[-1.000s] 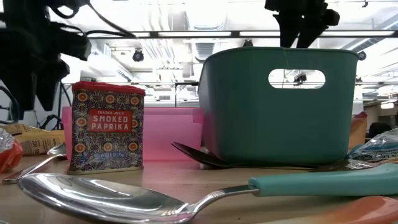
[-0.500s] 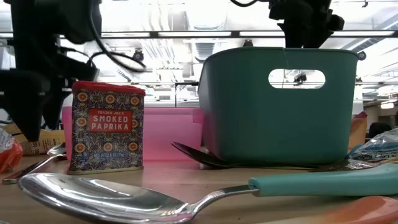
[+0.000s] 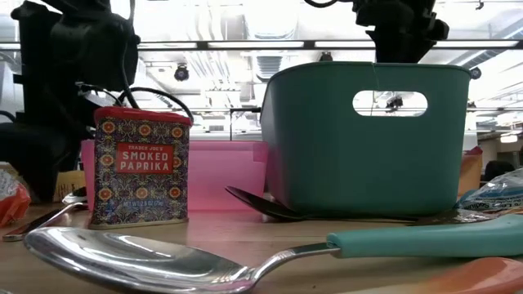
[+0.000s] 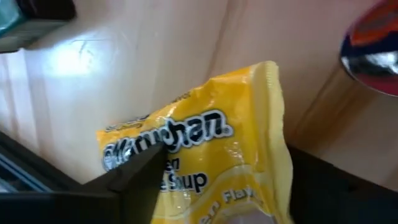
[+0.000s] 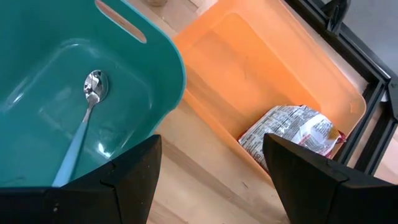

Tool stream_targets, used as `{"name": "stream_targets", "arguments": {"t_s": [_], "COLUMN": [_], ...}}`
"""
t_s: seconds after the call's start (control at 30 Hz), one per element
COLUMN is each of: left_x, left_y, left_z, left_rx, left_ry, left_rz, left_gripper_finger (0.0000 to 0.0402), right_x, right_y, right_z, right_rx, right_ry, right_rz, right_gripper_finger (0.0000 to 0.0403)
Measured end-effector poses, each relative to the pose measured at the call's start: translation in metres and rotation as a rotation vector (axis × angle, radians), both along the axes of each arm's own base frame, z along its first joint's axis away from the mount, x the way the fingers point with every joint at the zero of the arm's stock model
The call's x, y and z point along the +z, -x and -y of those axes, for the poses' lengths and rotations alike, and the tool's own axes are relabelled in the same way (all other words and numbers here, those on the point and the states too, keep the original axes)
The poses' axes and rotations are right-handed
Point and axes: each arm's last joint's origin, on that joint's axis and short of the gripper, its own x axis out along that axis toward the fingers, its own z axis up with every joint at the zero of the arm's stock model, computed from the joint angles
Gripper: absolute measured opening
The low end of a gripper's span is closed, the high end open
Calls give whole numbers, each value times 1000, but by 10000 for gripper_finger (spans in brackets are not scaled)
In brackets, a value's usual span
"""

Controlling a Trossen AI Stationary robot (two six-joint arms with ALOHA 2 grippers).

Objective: Pick & Place Food Item
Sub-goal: Put the yellow noodle pack into the orange bin

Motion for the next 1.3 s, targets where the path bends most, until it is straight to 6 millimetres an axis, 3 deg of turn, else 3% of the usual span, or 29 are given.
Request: {"name": "stream_targets", "arguments": {"t_s": [0.47, 0.83, 1.1, 1.3], "left_x": [10, 29, 78, 119], "left_y": [4, 10, 19, 32], "left_z": [-1, -1, -4, -9], "left_rx": [-1, 20, 15, 6], "left_ry": [17, 123, 194, 260], "left_rz": [23, 74, 263, 463], "left_gripper_finger": [11, 0, 0, 0], "right_x": [0, 0, 9, 31], "right_y": [0, 0, 0, -9], "right_z": [0, 0, -1, -6], "right_rx": [2, 3, 140, 389], "right_ry": [0, -1, -22, -76], "right_rz": [0, 1, 4, 230], "right_gripper_finger": [277, 277, 277, 277]}}
